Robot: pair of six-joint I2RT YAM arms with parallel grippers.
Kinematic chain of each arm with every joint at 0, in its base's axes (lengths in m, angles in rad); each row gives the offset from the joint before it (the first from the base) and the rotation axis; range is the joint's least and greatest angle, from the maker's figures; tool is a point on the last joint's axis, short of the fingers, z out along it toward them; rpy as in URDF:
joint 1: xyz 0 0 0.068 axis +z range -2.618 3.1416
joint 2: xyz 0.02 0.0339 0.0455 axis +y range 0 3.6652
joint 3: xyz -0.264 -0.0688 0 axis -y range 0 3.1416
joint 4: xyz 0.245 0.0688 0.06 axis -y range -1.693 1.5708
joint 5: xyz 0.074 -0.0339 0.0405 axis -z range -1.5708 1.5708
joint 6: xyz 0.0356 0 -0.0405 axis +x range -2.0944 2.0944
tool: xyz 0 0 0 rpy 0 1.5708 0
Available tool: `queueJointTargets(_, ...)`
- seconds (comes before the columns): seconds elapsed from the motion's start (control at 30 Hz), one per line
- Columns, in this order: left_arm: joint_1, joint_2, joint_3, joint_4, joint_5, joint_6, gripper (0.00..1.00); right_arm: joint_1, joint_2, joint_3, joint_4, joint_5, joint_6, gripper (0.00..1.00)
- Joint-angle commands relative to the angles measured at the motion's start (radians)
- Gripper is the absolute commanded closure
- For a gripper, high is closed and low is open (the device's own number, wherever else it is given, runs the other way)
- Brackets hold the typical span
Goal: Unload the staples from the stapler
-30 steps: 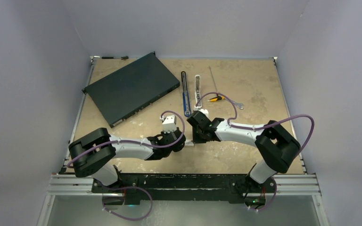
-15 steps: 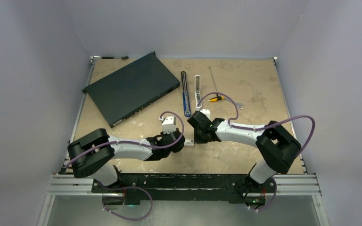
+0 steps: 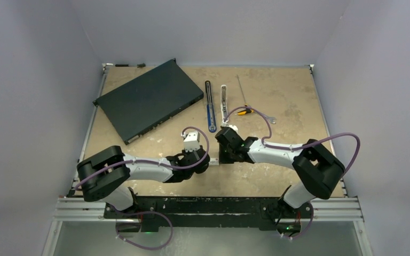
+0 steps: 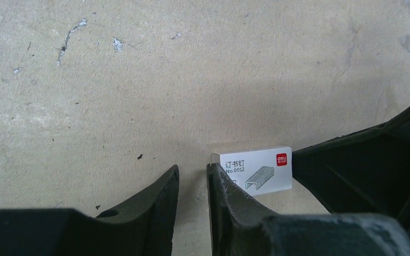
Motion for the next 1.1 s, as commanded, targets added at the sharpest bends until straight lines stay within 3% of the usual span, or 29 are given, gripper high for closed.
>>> queueJointTargets(0.0,-0.039,0.059,-0.012,-0.033,0.099,-0.015,0.74,0.011,-0.027,-0.017,0.163,-0.077,0.051,0.95)
queueJointTargets(0.23,-0.056,0.065,-0.016,-0.014,0.099,-0.053,0.74,0.010,-0.077,-0.050,0.246,-0.112,0.088,0.96)
queueJointTargets(0.33,-0.057,0.047,-0.013,-0.056,0.068,-0.059,0.74,0.010,-0.082,-0.038,0.145,-0.096,0.085,0.94)
queueJointTargets(0.5,-0.056,-0.023,-0.001,-0.217,-0.038,-0.059,0.73,0.011,-0.079,-0.002,-0.136,0.223,0.096,0.87)
queueJointTargets(0.63,-0.055,-0.088,0.020,-0.367,-0.130,-0.080,0.71,0.008,-0.105,-0.035,-0.237,0.308,0.116,0.81)
queueJointTargets(0.73,-0.055,-0.159,0.019,-0.461,-0.179,-0.103,0.67,0.009,-0.162,-0.064,-0.231,0.292,0.125,0.75)
queueJointTargets(0.87,-0.056,-0.293,0.025,-0.577,-0.227,-0.107,0.61,-0.004,-0.250,-0.065,-0.210,0.258,0.112,0.56)
queueJointTargets(1.07,-0.055,-0.504,0.066,-0.707,-0.275,-0.056,0.47,-0.227,-0.327,-0.070,-0.138,0.044,-0.039,0.45)
